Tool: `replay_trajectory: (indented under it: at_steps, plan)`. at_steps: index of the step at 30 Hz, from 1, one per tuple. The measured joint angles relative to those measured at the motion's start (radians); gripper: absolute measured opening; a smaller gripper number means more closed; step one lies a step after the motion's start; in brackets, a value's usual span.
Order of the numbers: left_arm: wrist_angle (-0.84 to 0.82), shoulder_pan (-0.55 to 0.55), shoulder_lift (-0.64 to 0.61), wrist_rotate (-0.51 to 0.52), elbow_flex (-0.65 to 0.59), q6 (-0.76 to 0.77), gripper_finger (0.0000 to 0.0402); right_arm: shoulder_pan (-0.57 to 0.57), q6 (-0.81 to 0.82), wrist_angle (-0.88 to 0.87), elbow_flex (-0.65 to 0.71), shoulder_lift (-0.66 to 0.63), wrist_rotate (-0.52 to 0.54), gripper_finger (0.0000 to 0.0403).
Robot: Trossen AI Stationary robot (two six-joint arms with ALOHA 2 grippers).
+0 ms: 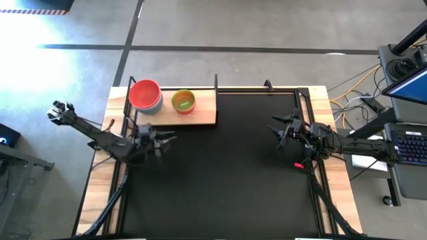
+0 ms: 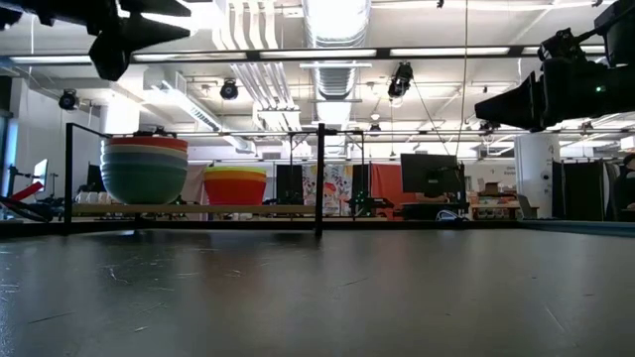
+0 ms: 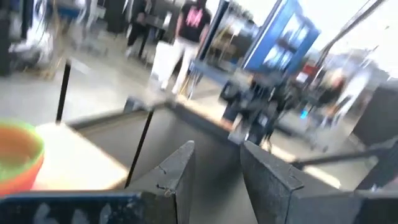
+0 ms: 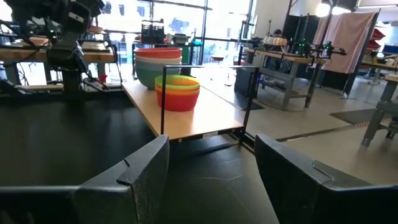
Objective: Place and stack bowls onto a shelf
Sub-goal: Return to Home Position
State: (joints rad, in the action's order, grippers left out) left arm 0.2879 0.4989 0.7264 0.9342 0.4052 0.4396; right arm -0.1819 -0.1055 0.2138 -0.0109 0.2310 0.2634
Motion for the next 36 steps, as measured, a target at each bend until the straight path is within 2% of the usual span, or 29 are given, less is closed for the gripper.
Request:
replay_trajectory:
  at_steps: [5,13,23,36]
  plan:
    - [0.262,-0.002,-0.113,0.000,-0.141,-0.128,0.0111,0.000,0.000,0.000,0.000,0.000,0.000,0.0226]
    - [0.436,-0.015,-0.266,0.002,-0.346,-0.125,0.0111,0.000,0.000,0.000,0.000,0.000,0.000,0.0226]
    - [0.415,-0.069,-0.421,0.003,-0.395,-0.151,0.0111,0.000,0.000,0.000,0.000,0.000,0.000,0.0226]
    - [0.141,-0.202,-0.647,0.001,-0.395,-0.122,0.0111,0.000,0.000,0.000,0.000,0.000,0.000,0.0226]
